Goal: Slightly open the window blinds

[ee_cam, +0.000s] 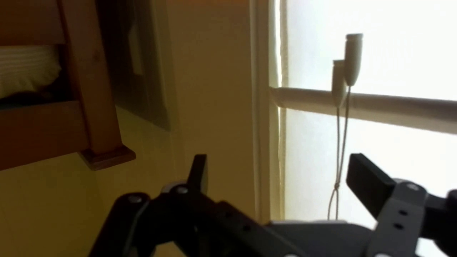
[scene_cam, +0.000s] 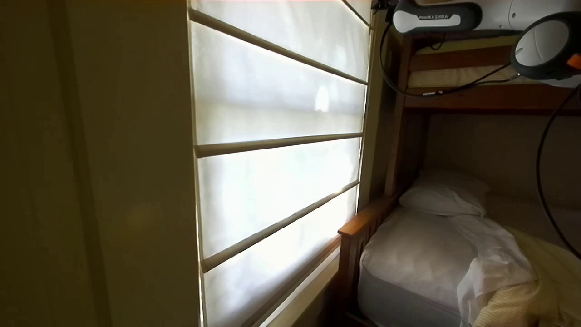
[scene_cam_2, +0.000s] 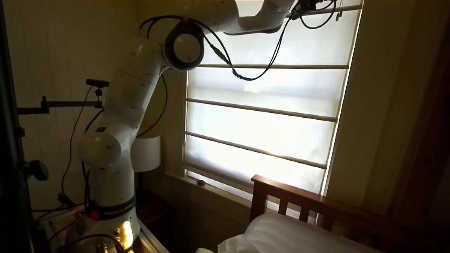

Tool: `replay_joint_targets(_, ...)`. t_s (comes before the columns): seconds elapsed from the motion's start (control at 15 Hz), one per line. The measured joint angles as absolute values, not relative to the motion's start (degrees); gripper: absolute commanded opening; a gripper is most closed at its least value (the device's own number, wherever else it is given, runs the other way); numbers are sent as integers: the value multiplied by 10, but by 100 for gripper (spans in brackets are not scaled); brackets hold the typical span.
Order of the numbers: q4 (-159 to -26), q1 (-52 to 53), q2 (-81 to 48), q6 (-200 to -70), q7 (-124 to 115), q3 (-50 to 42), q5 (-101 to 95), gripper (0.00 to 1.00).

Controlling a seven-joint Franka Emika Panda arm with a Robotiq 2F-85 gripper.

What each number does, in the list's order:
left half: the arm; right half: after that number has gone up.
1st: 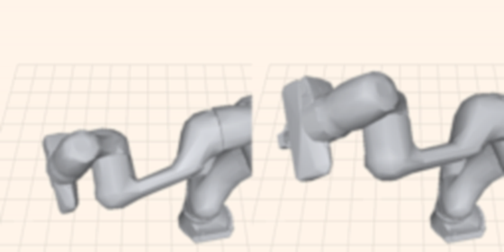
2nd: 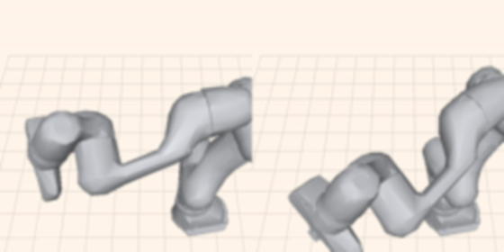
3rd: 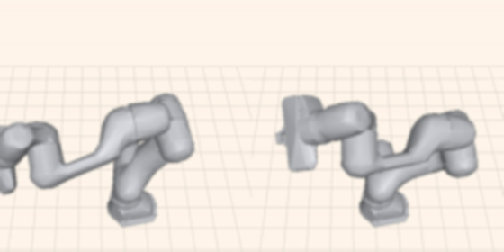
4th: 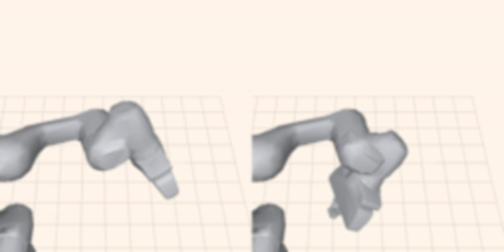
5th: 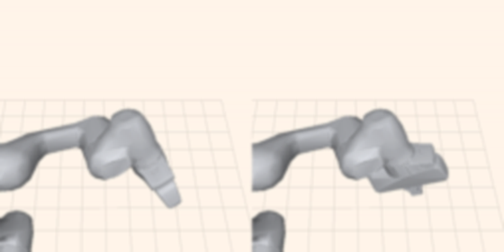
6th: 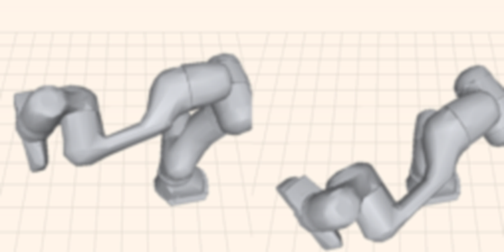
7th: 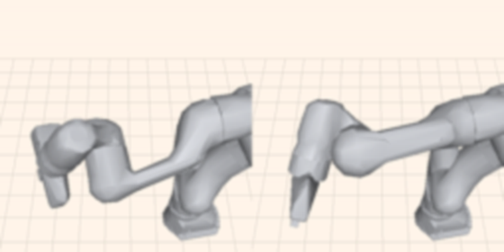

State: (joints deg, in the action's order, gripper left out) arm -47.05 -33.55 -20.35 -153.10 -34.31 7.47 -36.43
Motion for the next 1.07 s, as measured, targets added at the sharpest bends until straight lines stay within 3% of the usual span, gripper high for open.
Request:
replay_joint_targets(0.93, -446, -344, -242, -1584, -340, 104, -307, 100)
replay_joint_targets(1.0, -444, -344, -244, -1584, -346, 100, -307, 94)
replay_joint_targets(1.07, -439, -344, -247, -1584, -354, 94, -309, 74)
